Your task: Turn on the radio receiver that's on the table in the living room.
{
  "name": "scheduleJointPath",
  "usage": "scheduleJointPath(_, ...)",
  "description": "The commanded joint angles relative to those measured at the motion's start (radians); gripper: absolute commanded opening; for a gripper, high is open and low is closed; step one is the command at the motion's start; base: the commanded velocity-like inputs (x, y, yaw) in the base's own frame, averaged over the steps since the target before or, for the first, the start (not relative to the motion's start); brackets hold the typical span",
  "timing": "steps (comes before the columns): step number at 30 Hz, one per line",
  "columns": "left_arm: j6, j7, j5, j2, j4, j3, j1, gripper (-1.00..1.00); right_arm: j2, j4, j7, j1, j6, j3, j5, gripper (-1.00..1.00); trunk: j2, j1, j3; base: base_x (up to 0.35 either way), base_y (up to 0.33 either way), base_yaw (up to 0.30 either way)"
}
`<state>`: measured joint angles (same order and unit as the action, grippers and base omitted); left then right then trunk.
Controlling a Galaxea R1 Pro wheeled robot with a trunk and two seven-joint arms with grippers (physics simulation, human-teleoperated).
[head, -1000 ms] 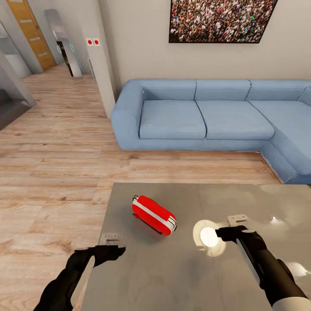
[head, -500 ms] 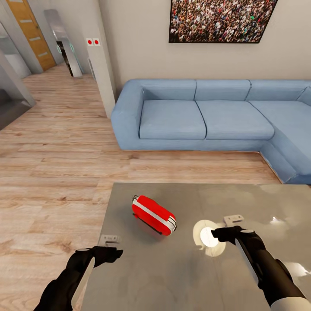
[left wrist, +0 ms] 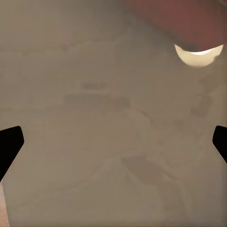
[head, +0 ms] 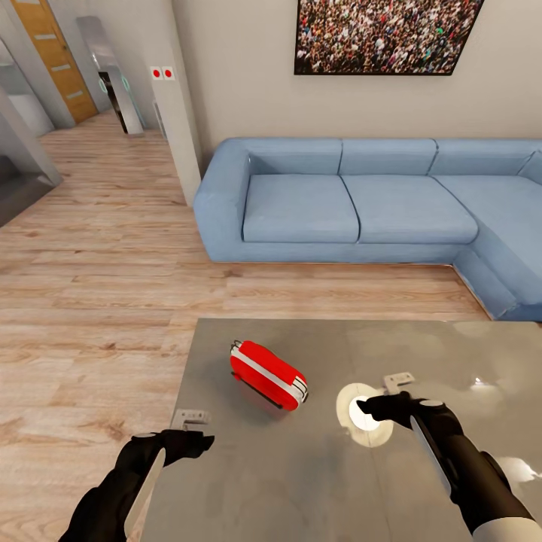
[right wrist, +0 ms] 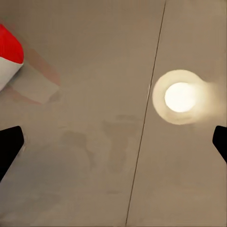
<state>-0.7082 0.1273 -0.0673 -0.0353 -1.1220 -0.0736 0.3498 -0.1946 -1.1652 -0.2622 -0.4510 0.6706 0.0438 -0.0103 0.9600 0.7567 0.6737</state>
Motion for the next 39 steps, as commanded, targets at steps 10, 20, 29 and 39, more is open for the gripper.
scheduleJointPath(10,-0.006,0.0,-0.002,0.0,0.001,0.0,0.0,1.0,0.001,-0.002,-0.007,0.0,-0.004,-0.002,-0.003,1.0,0.0,0.0,0.002,0.0,0.0,0.0)
scheduleJointPath(20,-0.007,0.0,-0.002,0.0,0.001,0.0,0.0,1.0,0.002,-0.001,0.0,0.0,-0.006,-0.002,-0.005,1.0,0.0,0.0,0.017,0.0,0.0,0.0)
scheduleJointPath(29,-0.007,0.0,-0.003,0.0,0.001,0.0,0.001,1.0,0.002,-0.003,0.006,0.0,-0.007,-0.001,-0.009,1.0,0.0,0.0,0.027,0.0,0.0,0.0)
scheduleJointPath(39,-0.008,0.001,-0.002,0.0,-0.002,0.0,0.001,1.0,0.004,-0.006,0.011,0.0,-0.002,-0.009,-0.079,1.0,0.0,0.0,0.028,0.0,0.0,0.0)
